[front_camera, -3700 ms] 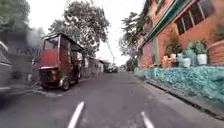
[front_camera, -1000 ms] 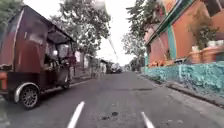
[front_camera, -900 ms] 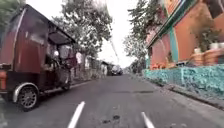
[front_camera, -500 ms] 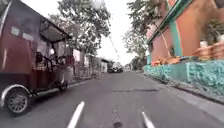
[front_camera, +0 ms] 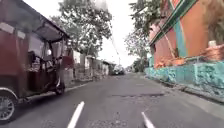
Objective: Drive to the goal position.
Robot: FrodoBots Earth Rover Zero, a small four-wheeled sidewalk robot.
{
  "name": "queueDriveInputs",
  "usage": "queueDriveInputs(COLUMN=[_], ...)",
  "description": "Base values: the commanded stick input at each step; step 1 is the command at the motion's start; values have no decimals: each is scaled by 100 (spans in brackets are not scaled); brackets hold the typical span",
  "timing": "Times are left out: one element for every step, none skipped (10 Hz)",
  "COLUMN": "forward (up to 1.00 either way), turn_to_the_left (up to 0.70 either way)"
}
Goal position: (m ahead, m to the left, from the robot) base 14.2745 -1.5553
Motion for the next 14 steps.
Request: queueDriveInputs(forward=[70, 70, 70, 70, 70, 70, 70, 70, 70, 70, 70, 70, 70, 70], turn_to_the_left=[0, -1, -19, -35, -35, -35, -35, -35, -19, -5, 0, 0, 0, 0])
